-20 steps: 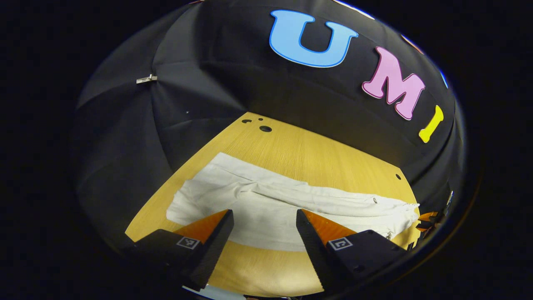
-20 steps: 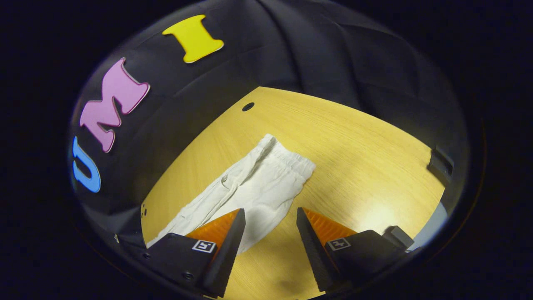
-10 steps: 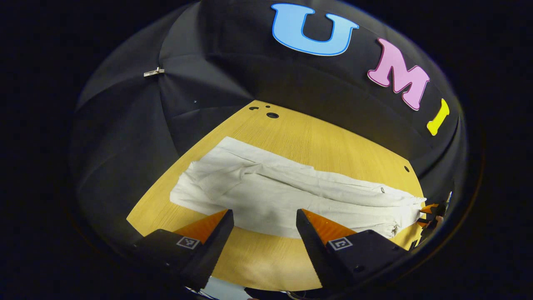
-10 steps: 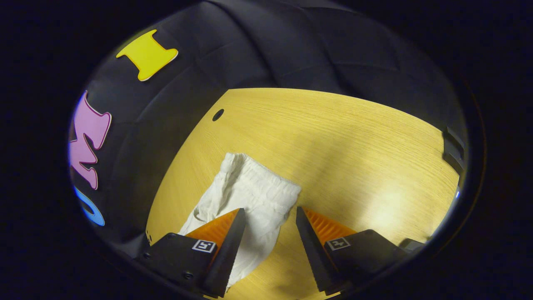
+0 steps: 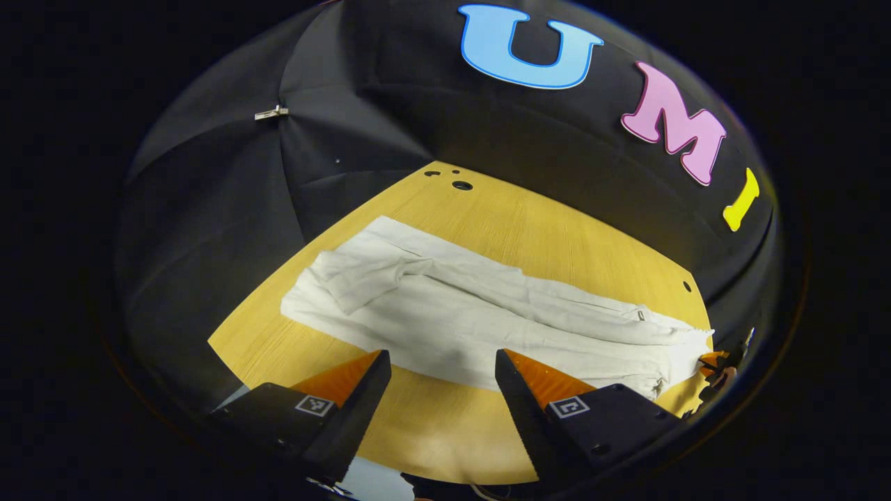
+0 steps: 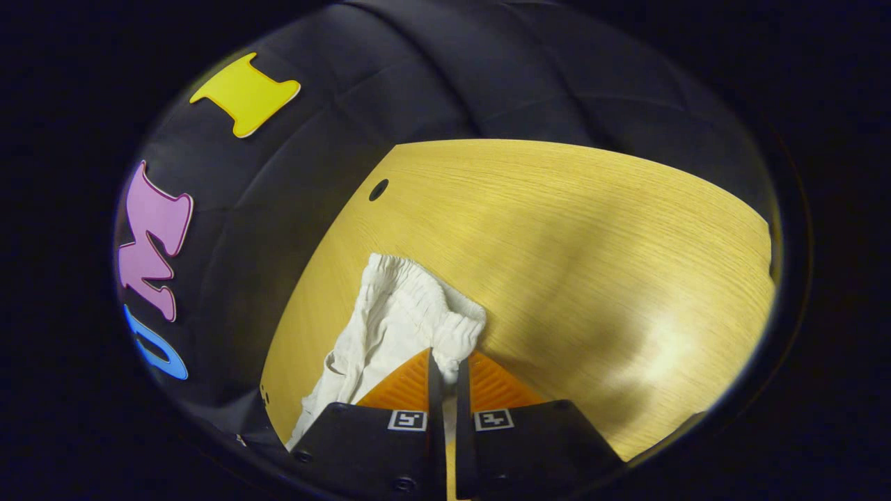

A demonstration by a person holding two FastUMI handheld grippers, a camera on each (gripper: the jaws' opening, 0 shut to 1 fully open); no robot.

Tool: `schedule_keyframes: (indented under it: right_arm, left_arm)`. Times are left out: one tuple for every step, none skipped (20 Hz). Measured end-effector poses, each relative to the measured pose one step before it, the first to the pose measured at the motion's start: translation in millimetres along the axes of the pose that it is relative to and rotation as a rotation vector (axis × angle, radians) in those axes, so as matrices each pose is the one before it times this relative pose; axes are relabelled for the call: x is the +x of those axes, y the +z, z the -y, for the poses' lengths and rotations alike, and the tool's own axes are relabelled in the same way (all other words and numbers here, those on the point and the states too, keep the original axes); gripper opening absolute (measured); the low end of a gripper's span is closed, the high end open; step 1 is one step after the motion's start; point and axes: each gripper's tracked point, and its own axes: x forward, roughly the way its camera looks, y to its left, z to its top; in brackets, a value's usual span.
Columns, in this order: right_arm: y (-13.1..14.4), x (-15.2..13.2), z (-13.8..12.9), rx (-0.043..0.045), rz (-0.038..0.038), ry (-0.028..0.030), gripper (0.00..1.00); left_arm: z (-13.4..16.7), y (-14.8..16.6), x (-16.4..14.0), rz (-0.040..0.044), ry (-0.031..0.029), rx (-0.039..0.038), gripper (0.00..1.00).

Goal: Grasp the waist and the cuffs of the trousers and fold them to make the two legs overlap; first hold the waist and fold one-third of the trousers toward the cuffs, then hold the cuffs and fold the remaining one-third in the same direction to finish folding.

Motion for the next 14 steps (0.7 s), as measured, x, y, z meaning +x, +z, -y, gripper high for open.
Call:
schedule_keyframes:
  right_arm:
    - [1.88, -2.41, -1.75, 0.00208, 0.00336, 0.00567, 0.1]
    - [3.38, -3.44, -2.01, 0.00295, 0.00943, 0.00492, 0.1]
    - [2.09, -5.33, -0.98, 0.00243, 0.0065, 0.00348, 0.1]
    - [2.33, -4.62, -1.33, 0.00231, 0.0099, 0.00354, 0.1]
    - [1.21, -6.05, -2.11, 0.00313, 0.01046, 0.0025, 0.1]
    - [2.76, -6.08, -3.03, 0.00216, 0.01247, 0.00345, 0.1]
    - [0.9, -4.86, -3.24, -0.00255, 0.00913, 0.00493, 0.1]
    - [1.11, -4.2, -3.14, -0.0055, 0.0092, 0.00427, 0.1]
    - [-1.77, -3.88, -3.99, -0.0109, 0.00521, 0.00286, 0.1]
    - [-0.07, -2.41, -4.26, -0.01291, 0.00497, 0.00053, 0.1]
    - [0.38, -1.4, -3.76, -0.00907, 0.00413, 0.00022, 0.1]
    - [1.02, -1.82, -3.25, -0.00746, 0.00417, 0.00101, 0.1]
    - [-0.47, -3.24, -2.22, -0.00855, 0.00408, -0.00029, 0.1]
    - [-0.87, -3.35, -2.07, -0.00643, 0.00269, 0.00043, 0.1]
  left_arm:
    - [-1.23, -0.12, 0.98, -0.00752, -0.0078, -0.01688, 0.96]
    - [-0.38, -2.4, 0.77, -0.00712, -0.01422, -0.0284, 0.96]
    - [-1.72, -1.36, 2.22, -0.00685, -0.01422, -0.039, 0.96]
    - [-4.04, -4.35, 2.66, -0.00993, -0.01414, -0.04517, 0.96]
    - [-6.91, -2.72, 2.53, -0.01057, -0.01045, -0.05371, 0.96]
    - [-5.81, -2.81, 2.84, -0.0084, -0.00823, -0.04837, 0.96]
    - [-5.37, 0.0, 2.9, -0.00527, -0.00735, -0.05118, 0.96]
    - [-5.98, -1.08, 7.36, -0.00457, -0.00513, -0.05283, 0.96]
    - [-6.66, 0.69, 5.3, -0.00669, -0.00369, -0.0515, 0.96]
    - [-3.42, -2.02, 6.05, -0.00392, -0.0035, -0.04733, 0.96]
    - [-4.83, 2.03, 4.36, -0.00166, -0.00369, -0.04021, 0.96]
    - [-4.09, 2.06, 4.51, 0.00311, -0.00189, -0.03189, 0.92]
    - [-2.81, 4.56, 3.73, 0.00143, -0.00151, -0.02624, 0.96]
    - [0.67, 2.92, 5.02, 0.00806, -0.01371, -0.02137, 0.96]
